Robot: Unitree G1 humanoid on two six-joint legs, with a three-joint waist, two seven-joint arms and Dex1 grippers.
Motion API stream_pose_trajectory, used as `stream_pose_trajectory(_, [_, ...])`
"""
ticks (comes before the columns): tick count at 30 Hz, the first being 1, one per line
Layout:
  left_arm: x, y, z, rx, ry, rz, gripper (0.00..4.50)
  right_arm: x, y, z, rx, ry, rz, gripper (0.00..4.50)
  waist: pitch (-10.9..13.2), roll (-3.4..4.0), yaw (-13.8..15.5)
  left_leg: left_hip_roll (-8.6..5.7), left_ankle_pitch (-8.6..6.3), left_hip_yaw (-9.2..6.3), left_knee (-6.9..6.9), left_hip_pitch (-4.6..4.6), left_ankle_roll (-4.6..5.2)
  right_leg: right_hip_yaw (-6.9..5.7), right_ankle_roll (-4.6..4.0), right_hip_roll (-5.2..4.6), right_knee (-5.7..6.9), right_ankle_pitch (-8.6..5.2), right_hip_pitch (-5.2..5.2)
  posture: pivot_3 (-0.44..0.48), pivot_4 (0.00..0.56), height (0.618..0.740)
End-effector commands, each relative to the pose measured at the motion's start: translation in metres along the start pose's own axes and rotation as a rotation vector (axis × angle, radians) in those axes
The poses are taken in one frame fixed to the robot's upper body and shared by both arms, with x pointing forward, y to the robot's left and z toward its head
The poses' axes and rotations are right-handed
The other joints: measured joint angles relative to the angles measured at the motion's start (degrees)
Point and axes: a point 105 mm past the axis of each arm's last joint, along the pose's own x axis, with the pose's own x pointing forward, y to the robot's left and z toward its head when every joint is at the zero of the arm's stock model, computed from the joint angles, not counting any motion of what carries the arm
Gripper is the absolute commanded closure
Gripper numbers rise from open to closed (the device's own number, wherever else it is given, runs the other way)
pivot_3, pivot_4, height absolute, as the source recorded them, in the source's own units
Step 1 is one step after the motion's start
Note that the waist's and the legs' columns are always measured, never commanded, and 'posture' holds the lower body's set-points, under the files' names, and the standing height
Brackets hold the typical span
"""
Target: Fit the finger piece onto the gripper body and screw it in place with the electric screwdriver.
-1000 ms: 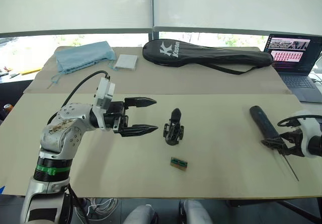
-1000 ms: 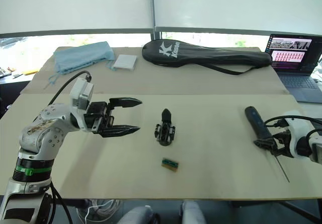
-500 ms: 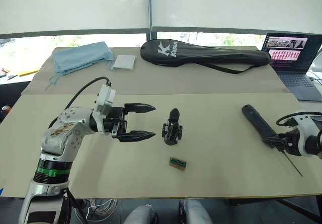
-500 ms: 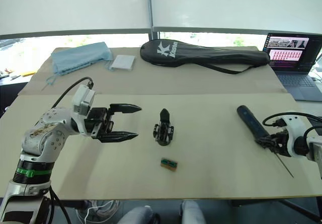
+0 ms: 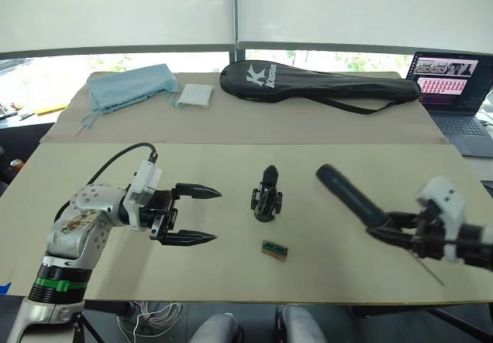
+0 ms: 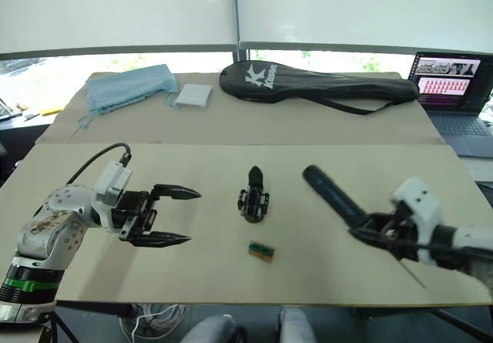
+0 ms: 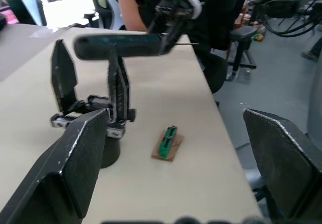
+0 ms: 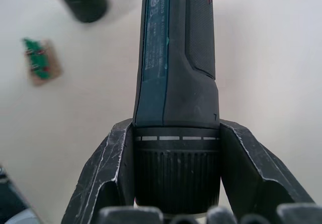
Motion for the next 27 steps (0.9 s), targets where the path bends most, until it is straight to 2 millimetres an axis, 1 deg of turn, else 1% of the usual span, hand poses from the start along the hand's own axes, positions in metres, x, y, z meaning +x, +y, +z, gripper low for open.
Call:
stream_pose_trajectory(1, [-0.005, -0.001, -0.008, 0.055, 0.049, 0.002, 0.00, 0.003, 0.003, 0.002, -0.110, -0.008, -0.038, 2.57, 0.00, -0.01, 0.09, -0.01, 0.00, 0.00, 0.00, -0.01, 0.00, -0.01, 0.00, 0.00, -0.02, 0.00, 0.00, 0.000, 0.150, 0.740])
stream_pose_trajectory(5, [-0.009, 0.006, -0.010, 0.065, 0.057, 0.042, 0.00, 0.012, 0.001, -0.014, -0.098, 0.019, -0.049, 2.57, 0.01, -0.02, 0.08, -0.01, 0.01, 0.00, 0.01, -0.01, -0.01, -0.04, 0.00, 0.01, -0.10, 0.01, -0.01, 0.000, 0.150, 0.740])
stream_pose_trajectory(8, [-0.009, 0.008, -0.010, 0.071, 0.057, 0.051, 0.00, 0.018, 0.000, -0.021, -0.070, 0.025, -0.048, 2.57, 0.01, -0.03, -0.02, 0.01, 0.01, 0.00, 0.00, 0.00, -0.02, -0.04, 0.00, 0.02, -0.10, 0.01, -0.01, 0.000, 0.150, 0.740])
stream_pose_trajectory(13, [-0.010, 0.012, -0.009, 0.087, 0.060, 0.072, 0.00, 0.023, -0.002, -0.019, -0.020, -0.003, -0.017, 2.57, 0.03, -0.05, -0.46, 0.01, 0.01, 0.00, 0.00, 0.02, -0.02, -0.02, -0.01, 0.02, -0.09, 0.01, 0.02, 0.000, 0.150, 0.740])
stream_pose_trajectory(15, [-0.010, 0.012, -0.009, 0.085, 0.060, 0.072, 0.00, 0.023, -0.002, -0.018, -0.030, 0.005, -0.007, 1.52, 0.03, -0.05, -0.51, 0.01, 0.01, 0.00, -0.01, 0.03, -0.01, -0.02, -0.01, 0.02, -0.08, 0.01, 0.01, 0.000, 0.150, 0.740])
stream_pose_trajectory(16, [-0.009, 0.012, -0.008, 0.084, 0.059, 0.072, 0.00, 0.023, -0.002, -0.016, -0.032, 0.006, -0.004, 1.25, 0.03, -0.05, -0.60, 0.02, 0.01, 0.00, -0.02, 0.03, -0.01, -0.03, -0.01, 0.02, -0.08, 0.01, 0.01, 0.000, 0.150, 0.740])
stream_pose_trajectory(18, [-0.009, 0.012, -0.008, 0.081, 0.057, 0.071, 0.00, 0.023, -0.002, -0.013, -0.044, 0.004, -0.001, 0.50, 0.03, -0.06, -0.71, 0.02, 0.01, 0.00, -0.02, 0.03, -0.01, -0.02, -0.01, 0.03, -0.08, 0.01, 0.02, 0.000, 0.150, 0.740])
stream_pose_trajectory(19, [-0.008, 0.011, -0.008, 0.080, 0.049, 0.072, 0.00, 0.019, -0.001, -0.010, -0.056, 0.015, 0.009, 0.18, 0.03, -0.06, -0.72, 0.02, 0.01, 0.00, -0.01, 0.04, -0.01, -0.03, -0.01, 0.03, -0.09, 0.01, 0.02, 0.000, 0.150, 0.740])
stream_pose_trajectory(20, [-0.008, 0.011, -0.007, 0.080, 0.039, 0.076, 0.00, 0.015, -0.001, -0.006, -0.056, 0.023, 0.012, 0.08, 0.03, -0.05, -0.75, 0.02, 0.01, -0.01, -0.01, 0.04, -0.01, -0.03, -0.01, 0.03, -0.09, 0.01, 0.02, 0.000, 0.150, 0.740])
stream_pose_trajectory(23, [-0.006, 0.010, -0.009, 0.084, 0.041, 0.067, 0.00, 0.005, 0.000, 0.003, -0.030, 0.055, 0.028, 0.08, 0.03, -0.07, -0.69, 0.01, 0.01, -0.01, -0.01, 0.03, -0.01, -0.03, -0.01, 0.02, -0.10, 0.01, 0.03, 0.000, 0.150, 0.740])
stream_pose_trajectory(26, [-0.004, 0.007, -0.011, 0.081, 0.044, 0.047, 0.00, -0.003, 0.005, 0.015, -0.026, 0.121, 0.084, 0.08, 0.03, -0.07, -0.84, 0.02, 0.01, -0.01, 0.00, 0.03, 0.00, -0.03, -0.01, 0.01, -0.10, 0.02, 0.04, 0.000, 0.150, 0.740])
stream_pose_trajectory(27, [-0.003, 0.007, -0.011, 0.080, 0.043, 0.043, 0.00, -0.006, 0.005, 0.016, -0.018, 0.157, 0.091, 0.08, 0.03, -0.07, -0.90, 0.03, 0.00, -0.01, -0.01, 0.03, 0.00, -0.03, -0.01, 0.02, -0.10, 0.02, 0.03, 0.000, 0.150, 0.740])
